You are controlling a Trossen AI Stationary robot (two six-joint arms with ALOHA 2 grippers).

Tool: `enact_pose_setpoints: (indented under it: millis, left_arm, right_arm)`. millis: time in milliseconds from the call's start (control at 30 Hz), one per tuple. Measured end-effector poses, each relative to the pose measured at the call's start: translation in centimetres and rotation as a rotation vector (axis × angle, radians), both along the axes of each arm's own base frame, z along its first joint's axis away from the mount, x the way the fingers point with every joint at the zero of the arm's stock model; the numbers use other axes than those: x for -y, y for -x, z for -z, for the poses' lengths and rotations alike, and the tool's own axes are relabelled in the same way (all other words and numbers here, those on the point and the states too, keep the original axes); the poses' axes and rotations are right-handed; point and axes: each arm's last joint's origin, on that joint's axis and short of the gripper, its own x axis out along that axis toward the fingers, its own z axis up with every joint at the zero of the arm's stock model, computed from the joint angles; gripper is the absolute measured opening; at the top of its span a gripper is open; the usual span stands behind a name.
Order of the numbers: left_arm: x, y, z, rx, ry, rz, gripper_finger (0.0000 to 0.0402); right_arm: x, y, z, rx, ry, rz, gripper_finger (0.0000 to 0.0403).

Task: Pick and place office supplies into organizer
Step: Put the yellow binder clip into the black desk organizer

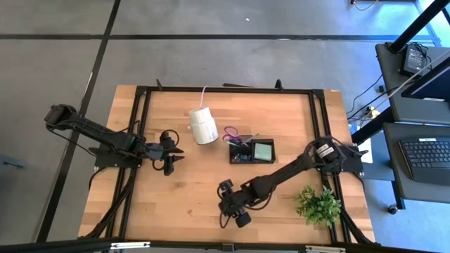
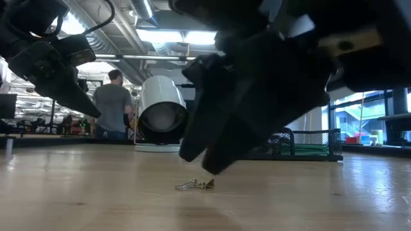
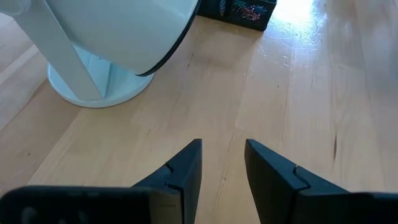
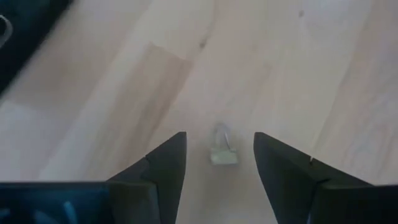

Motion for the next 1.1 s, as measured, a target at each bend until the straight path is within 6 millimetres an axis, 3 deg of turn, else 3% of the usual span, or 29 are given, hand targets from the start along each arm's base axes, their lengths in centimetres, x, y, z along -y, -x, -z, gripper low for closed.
enact_pose_setpoints:
  millis: [467, 1100]
  left_arm:
    - [0.0, 0.0, 0.0, 0.0, -0.001, 0.0, 0.0116]
    - [0.0, 0.0, 0.0, -0.004, -0.002, 0.0, 0.0116]
  right_arm:
    - [0.6, -0.1, 1.1, -0.045, 0.033, -0.009, 0.0184]
    - [0.5, -0.1, 1.5, -0.052, 0.03, -0.012, 0.0095]
